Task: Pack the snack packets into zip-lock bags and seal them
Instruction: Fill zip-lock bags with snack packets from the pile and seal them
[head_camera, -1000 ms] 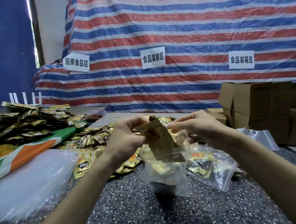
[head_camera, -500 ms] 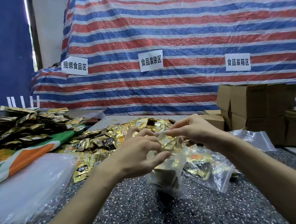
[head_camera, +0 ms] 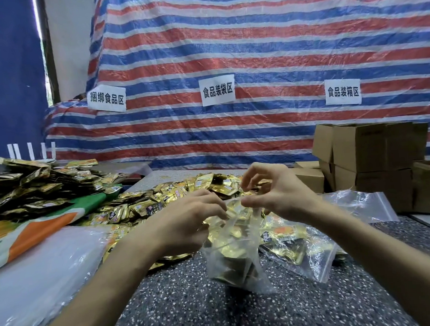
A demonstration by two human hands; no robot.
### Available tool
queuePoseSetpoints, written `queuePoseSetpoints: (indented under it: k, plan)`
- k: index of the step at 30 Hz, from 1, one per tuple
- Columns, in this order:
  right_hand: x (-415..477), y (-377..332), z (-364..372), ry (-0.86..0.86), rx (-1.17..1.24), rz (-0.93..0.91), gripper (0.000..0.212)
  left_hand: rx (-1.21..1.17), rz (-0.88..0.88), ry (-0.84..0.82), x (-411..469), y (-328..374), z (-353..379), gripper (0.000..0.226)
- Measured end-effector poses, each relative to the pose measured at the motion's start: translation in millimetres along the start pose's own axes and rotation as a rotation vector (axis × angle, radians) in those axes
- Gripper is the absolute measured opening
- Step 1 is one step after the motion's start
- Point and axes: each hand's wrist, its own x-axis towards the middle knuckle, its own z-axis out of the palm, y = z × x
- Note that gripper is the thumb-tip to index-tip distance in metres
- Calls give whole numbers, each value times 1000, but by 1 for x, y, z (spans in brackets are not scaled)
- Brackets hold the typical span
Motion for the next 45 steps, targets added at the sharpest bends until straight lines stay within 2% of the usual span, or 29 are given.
queuePoseSetpoints:
  k: [2,4,9,13,16,18,20,22,24,26,31,34,38,42,45]
  plan:
    - [-4,-3,3,-60,-87,-97,21,-10,-19,11,2,1,0,29]
    - [-8,-4,5,-137,-243,-144,37,-7,2,-5,2,1,-1,28]
    - [-10,-5,6,-221,-405,-120,47,252,50,-34,0,-1,-3,21]
    - [-17,-5,6,-322,-483,-149,30,249,27,4,-1,-2,-2,15]
    - [-25,-2,2,-438,-527,-170,45,210,-58,85,-3,-7,-3,24]
    - [-27,0,-4,-474,-544,-164,35,182,-101,162,-5,-10,-4,21]
    - [-25,6,-12,-425,-533,-157,22,121,-139,240,-8,-13,-5,19]
    - [-23,15,-20,-290,-465,-147,15,55,-186,274,-12,-18,-6,18]
    - [-20,22,-27,-177,-361,-130,12,-46,-240,249,-14,-21,-8,15]
    - [-18,28,-31,-133,-286,-104,6,-162,-289,199,-13,-21,-10,9]
    - [-16,33,-32,4,-136,-125,16,-428,-347,124,-13,-23,-24,8]
    - [-14,33,-36,81,61,-143,28,-564,-364,203,-16,-23,-31,17]
    - [-12,35,-43,70,232,7,27,-773,-469,374,-17,-21,-26,23]
    - [-12,43,-44,-23,157,180,11,-796,-628,328,-15,-21,-14,6]
    - [-14,43,-45,-59,42,180,6,-770,-665,328,-12,-19,-14,6]
